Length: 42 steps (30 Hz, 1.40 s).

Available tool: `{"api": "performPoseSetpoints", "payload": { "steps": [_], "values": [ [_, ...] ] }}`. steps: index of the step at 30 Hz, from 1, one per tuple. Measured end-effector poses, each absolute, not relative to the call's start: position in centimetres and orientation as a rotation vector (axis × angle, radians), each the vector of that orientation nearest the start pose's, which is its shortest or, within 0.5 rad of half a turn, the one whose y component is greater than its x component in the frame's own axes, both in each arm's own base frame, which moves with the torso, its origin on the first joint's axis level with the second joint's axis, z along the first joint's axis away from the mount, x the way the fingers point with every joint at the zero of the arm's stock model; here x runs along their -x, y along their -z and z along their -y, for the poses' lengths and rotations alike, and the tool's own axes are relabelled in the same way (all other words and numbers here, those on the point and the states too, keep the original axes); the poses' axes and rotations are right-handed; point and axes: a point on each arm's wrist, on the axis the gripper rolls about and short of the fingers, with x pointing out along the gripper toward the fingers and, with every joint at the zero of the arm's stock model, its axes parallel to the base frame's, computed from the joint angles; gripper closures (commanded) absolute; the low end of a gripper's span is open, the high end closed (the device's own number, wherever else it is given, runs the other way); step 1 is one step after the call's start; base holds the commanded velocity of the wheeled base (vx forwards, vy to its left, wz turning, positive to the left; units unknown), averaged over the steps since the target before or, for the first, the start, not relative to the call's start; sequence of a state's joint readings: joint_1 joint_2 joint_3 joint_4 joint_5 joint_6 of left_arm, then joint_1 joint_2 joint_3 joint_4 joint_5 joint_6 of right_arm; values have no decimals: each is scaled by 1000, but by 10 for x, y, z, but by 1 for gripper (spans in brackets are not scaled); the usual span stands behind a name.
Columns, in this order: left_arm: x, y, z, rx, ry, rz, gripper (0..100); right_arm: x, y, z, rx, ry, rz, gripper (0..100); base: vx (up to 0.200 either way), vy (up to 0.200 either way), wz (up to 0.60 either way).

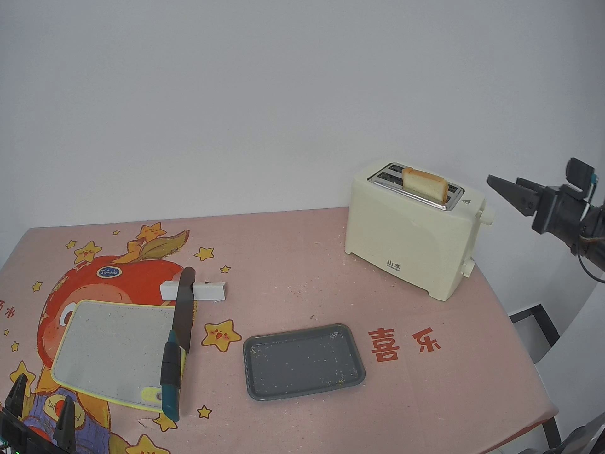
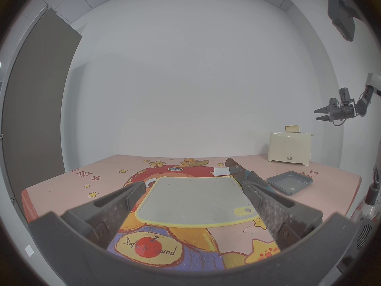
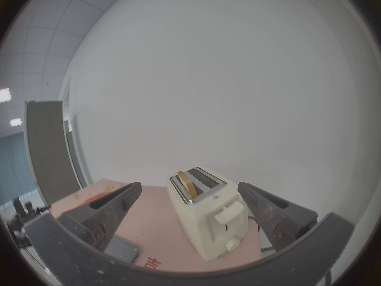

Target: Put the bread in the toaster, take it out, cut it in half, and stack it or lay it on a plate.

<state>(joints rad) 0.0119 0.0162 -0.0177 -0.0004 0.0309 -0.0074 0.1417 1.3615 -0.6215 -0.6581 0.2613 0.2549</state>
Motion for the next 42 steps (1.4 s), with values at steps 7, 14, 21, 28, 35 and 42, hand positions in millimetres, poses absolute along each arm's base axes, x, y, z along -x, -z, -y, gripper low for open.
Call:
{"api": "performPoseSetpoints", "payload": {
  "steps": [7, 14, 21, 28, 35, 42],
  "values": [
    [23, -81, 0, 7, -43, 2, 0, -202, -223, -23, -433, -352, -145, 0, 0, 0, 0],
    [23, -81, 0, 7, -42, 2, 0, -200, -217, -16, -465, -374, -181, 0, 0, 0, 0],
    [23, -81, 0, 7, -42, 2, 0, -208, -202, -15, -491, -368, -248, 0, 0, 0, 0],
    [23, -81, 0, 7, -42, 2, 0, -224, -176, -17, -507, -349, -359, 100, 0, 0, 0],
    [23, -81, 0, 7, -42, 2, 0, -233, -151, -20, -517, -331, -464, 100, 0, 0, 0],
    [23, -81, 0, 7, -42, 2, 0, -246, -122, -22, -514, -303, -576, 100, 0, 0, 0]
  ]
}}
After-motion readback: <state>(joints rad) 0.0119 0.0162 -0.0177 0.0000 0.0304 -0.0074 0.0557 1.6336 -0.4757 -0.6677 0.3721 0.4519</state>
